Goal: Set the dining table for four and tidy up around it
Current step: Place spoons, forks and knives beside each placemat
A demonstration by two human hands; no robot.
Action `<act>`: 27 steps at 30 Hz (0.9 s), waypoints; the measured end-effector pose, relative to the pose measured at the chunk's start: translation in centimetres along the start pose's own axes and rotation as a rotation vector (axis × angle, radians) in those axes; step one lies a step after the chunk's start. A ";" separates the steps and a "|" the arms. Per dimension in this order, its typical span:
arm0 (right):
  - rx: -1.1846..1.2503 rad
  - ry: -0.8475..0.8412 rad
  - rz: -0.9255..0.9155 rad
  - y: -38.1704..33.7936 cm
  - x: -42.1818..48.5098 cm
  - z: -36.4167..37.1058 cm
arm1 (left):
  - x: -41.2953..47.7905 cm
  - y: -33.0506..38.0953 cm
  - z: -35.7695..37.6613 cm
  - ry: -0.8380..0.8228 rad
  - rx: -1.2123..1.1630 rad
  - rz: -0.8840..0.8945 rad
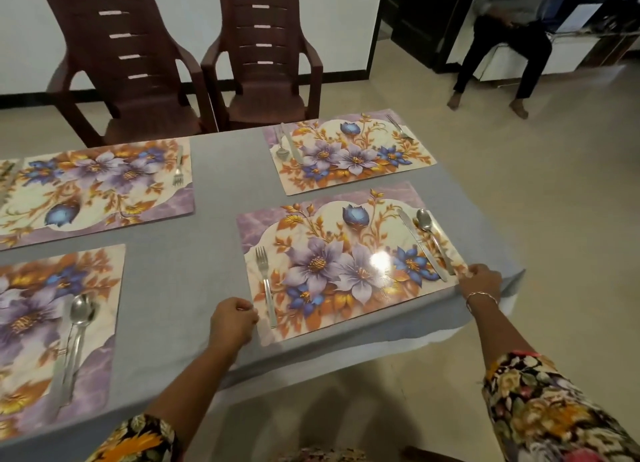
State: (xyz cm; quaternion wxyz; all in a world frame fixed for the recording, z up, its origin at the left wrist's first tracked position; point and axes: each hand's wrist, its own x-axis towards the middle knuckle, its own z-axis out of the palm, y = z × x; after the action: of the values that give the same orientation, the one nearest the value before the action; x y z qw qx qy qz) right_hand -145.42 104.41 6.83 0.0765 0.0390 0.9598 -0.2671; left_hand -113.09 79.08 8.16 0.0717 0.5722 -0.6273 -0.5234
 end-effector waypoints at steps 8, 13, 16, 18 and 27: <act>-0.006 -0.064 -0.004 0.6 1.4 -0.5 | 0.0 -0.1 0.7 0.042 -0.014 -0.033; 0.032 -0.042 0.004 1.0 1.1 -0.8 | 0.1 -0.2 0.8 0.043 -0.001 -0.054; 0.047 -0.040 0.020 1.2 0.5 -1.1 | 0.0 -0.3 0.9 0.065 0.041 -0.038; 0.075 -0.041 0.032 1.1 0.1 -1.4 | -0.2 -0.4 0.9 0.076 0.045 -0.022; 0.177 0.177 0.164 0.1 -4.8 -1.1 | -1.5 -1.1 -0.6 -0.002 0.020 0.091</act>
State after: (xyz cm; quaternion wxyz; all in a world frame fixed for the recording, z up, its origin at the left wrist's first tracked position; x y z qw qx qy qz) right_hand -140.83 104.88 8.55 0.0094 0.1473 0.9290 -0.3393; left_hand -111.48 80.08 8.40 0.0890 0.5433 -0.6580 -0.5137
